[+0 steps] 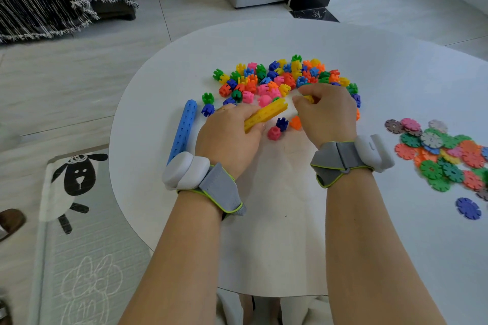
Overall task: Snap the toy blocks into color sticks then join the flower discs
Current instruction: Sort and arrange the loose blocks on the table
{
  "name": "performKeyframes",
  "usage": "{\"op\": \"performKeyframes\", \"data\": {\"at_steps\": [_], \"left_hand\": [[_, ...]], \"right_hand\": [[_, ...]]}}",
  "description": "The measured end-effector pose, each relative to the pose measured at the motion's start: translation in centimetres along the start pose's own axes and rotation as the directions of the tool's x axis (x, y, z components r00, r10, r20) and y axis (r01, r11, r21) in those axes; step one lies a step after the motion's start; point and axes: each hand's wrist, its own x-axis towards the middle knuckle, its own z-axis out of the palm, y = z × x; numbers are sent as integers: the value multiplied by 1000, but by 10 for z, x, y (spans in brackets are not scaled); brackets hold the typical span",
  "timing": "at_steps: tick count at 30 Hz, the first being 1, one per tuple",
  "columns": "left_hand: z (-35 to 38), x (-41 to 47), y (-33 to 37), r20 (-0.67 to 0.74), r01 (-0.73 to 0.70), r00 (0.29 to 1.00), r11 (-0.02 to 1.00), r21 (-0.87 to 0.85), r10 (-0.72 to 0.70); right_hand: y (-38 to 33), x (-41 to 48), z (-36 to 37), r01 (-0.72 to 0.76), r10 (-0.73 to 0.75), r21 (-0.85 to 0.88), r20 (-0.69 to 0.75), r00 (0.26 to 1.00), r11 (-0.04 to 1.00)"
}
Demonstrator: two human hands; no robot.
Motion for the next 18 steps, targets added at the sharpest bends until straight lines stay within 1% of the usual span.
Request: {"op": "performKeyframes", "data": {"at_steps": [1,3,5,7,12,16,18], "left_hand": [[0,0,0,-1,2,1000,1000,-6,-2],[0,0,1,-6,3,1000,1000,-13,-3],[0,0,3,-11,0,1000,1000,-28,0],[1,-1,3,-11,-2,1000,1000,-30,2],[0,-1,4,-11,3,1000,1000,-31,-3],[0,-2,6,-18,0,1000,999,-36,0],[-1,-2,6,-19,1,1000,999,-45,-2]], "right_hand": [[1,-1,0,10,-9,72,-9,1000,997],[2,-2,1,-5,10,297,-13,1000,955],[1,-5,1,-53,42,498,34,999,866],[0,-7,1,-99,50,627,96,994,772],[-2,-10,-4,-211,93,760,196,976,615],[-2,-12,-4,-231,59,772,244,968,592],[-2,-12,-4,-239,72,778,243,967,581]]}}
